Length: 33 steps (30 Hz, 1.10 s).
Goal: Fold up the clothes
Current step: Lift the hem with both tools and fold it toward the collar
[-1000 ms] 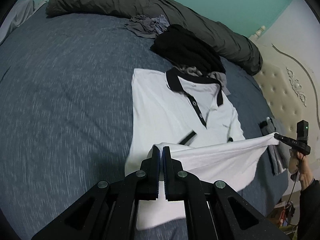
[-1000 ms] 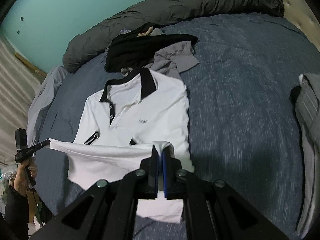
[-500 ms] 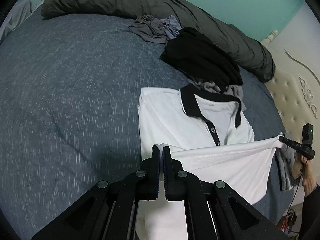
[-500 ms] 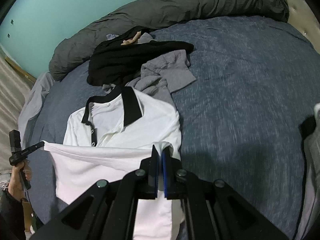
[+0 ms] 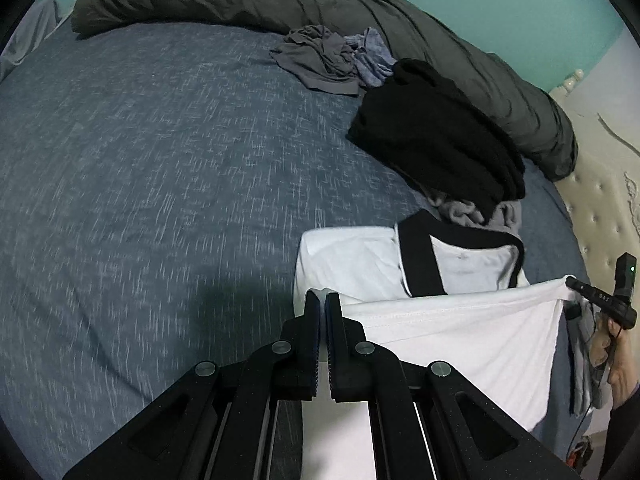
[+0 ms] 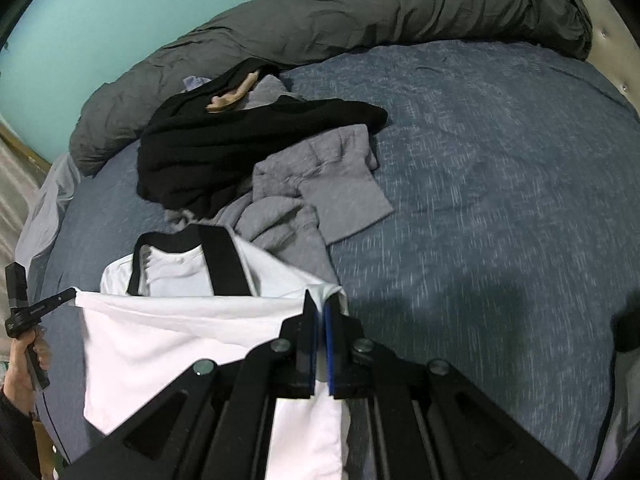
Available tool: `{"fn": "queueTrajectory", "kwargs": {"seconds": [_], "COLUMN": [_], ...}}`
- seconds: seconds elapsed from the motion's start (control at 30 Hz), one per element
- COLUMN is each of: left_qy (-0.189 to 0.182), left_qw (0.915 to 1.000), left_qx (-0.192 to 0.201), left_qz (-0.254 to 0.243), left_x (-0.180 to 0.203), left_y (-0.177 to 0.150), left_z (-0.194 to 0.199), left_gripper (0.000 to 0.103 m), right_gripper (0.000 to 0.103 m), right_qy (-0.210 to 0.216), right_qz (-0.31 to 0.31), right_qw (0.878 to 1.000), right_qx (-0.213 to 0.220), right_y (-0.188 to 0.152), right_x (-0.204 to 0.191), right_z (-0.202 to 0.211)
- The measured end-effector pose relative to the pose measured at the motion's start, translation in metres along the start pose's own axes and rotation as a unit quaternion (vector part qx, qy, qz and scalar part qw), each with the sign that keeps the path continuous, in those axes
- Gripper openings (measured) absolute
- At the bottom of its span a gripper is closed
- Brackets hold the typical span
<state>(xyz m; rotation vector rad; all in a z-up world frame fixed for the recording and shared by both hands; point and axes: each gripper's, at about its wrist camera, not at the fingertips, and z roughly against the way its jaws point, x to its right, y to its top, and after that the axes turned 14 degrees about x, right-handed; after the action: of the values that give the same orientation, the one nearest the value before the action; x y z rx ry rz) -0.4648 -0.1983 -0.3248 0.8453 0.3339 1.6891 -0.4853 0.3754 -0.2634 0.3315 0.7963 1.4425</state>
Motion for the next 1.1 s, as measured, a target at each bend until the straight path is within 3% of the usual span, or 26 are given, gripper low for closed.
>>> {"fn": "queueTrajectory", "kwargs": {"seconds": [0.33, 0.4, 0.43, 0.47, 0.5, 0.53, 0.67, 0.77, 0.87, 1.1], "left_qy": [0.028, 0.035, 0.039, 0.036, 0.031, 0.025, 0.03, 0.019, 0.011, 0.031], "left_qw": [0.9995, 0.9993, 0.999, 0.9988, 0.9988, 0.9986, 0.9968, 0.9944, 0.9923, 0.9899], "left_qx": [-0.013, -0.01, -0.002, 0.011, 0.021, 0.031, 0.073, 0.069, 0.041, 0.011], "left_qz": [0.009, 0.012, 0.02, 0.03, 0.032, 0.034, -0.01, -0.078, -0.117, -0.138], "left_x": [-0.008, -0.01, -0.012, -0.015, -0.015, -0.015, 0.004, 0.028, 0.044, 0.043], "left_y": [-0.002, -0.006, -0.006, -0.007, -0.006, -0.006, -0.01, -0.024, -0.043, -0.054], "left_z": [-0.049, -0.052, -0.05, -0.045, -0.04, -0.035, -0.006, 0.0, -0.01, -0.046], "left_gripper": [0.004, 0.01, 0.016, 0.033, 0.045, 0.045, 0.045, 0.045, 0.045, 0.045], "right_gripper": [0.004, 0.011, 0.02, 0.037, 0.047, 0.054, 0.054, 0.054, 0.053, 0.049], "right_qy": [-0.012, -0.026, -0.03, -0.033, -0.03, -0.028, -0.009, 0.03, 0.041, 0.032], "right_qz": [-0.023, -0.034, -0.036, -0.039, -0.046, -0.051, -0.017, 0.027, 0.085, 0.132], "right_qw": [1.0, 0.999, 0.999, 0.998, 0.998, 0.997, 0.996, 0.996, 0.994, 0.991], "right_qx": [0.005, 0.013, 0.022, 0.032, 0.041, 0.05, 0.082, 0.075, 0.049, 0.001], "right_y": [0.001, -0.003, -0.003, -0.004, -0.003, -0.002, -0.001, -0.013, -0.033, -0.063], "right_x": [0.012, 0.017, 0.019, 0.021, 0.025, 0.028, 0.022, 0.002, -0.022, -0.044], "right_z": [-0.053, -0.058, -0.056, -0.054, -0.05, -0.046, -0.026, -0.02, -0.028, -0.058]}}
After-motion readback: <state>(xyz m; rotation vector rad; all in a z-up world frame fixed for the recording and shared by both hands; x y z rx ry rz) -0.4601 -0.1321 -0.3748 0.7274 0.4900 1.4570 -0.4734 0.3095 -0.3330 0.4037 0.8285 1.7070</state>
